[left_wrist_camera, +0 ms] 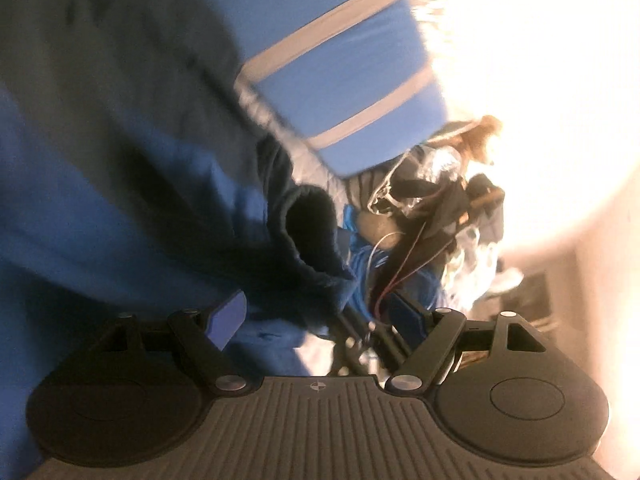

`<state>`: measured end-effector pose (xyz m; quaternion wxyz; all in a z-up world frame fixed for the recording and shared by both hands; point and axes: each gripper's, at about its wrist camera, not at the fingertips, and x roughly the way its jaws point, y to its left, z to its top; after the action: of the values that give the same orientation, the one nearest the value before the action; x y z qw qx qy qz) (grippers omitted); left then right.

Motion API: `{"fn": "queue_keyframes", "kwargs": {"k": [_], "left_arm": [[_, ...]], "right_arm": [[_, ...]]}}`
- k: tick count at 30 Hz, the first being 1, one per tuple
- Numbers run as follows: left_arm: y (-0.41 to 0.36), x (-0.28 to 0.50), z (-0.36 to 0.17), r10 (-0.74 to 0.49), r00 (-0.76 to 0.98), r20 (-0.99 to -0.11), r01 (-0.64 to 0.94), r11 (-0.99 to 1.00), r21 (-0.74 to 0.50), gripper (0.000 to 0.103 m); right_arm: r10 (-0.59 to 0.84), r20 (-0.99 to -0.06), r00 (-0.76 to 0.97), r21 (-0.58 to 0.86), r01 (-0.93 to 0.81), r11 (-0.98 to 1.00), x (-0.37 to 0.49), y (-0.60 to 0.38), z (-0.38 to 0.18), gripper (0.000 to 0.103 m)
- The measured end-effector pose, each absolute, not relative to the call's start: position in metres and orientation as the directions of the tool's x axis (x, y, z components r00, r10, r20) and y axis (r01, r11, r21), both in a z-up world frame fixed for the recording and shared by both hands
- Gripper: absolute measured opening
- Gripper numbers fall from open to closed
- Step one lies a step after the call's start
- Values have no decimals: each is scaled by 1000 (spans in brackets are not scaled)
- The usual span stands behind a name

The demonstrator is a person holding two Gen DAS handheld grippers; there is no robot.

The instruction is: Fold clothes

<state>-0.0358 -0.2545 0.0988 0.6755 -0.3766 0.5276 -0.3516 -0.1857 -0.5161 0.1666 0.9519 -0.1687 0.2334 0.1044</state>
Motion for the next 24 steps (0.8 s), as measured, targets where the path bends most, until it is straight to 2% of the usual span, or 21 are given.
{"fn": "queue_keyframes", "kwargs": {"k": [8,12,15,17,20,24], "left_arm": [[-294,-19,64,-896,178,-407,-58,403,-913,77],[-304,-12,69,-886,182,-427,-43,426,-903,76],[-303,-13,74,-866,207,-456,-36,459,-888,52],[-303,-12,75,-856,211,-471,-29,477,-879,30],[-302,-12,77,-844,217,-490,-15,499,-866,18],[-302,-15,83,-859,236,-454,44,476,-878,16]], "right_arm": [[65,-426,902,-426,-264,865,-195,-494,159,9],[48,-395,917,-527,-269,806,-204,-480,152,9],[40,-373,927,-606,-276,746,-213,-472,146,9],[34,-360,932,-645,-275,713,-217,-469,142,9],[42,-353,935,-678,-287,676,-220,-466,138,9],[50,-327,944,-679,-271,683,-219,-471,138,12]]}}
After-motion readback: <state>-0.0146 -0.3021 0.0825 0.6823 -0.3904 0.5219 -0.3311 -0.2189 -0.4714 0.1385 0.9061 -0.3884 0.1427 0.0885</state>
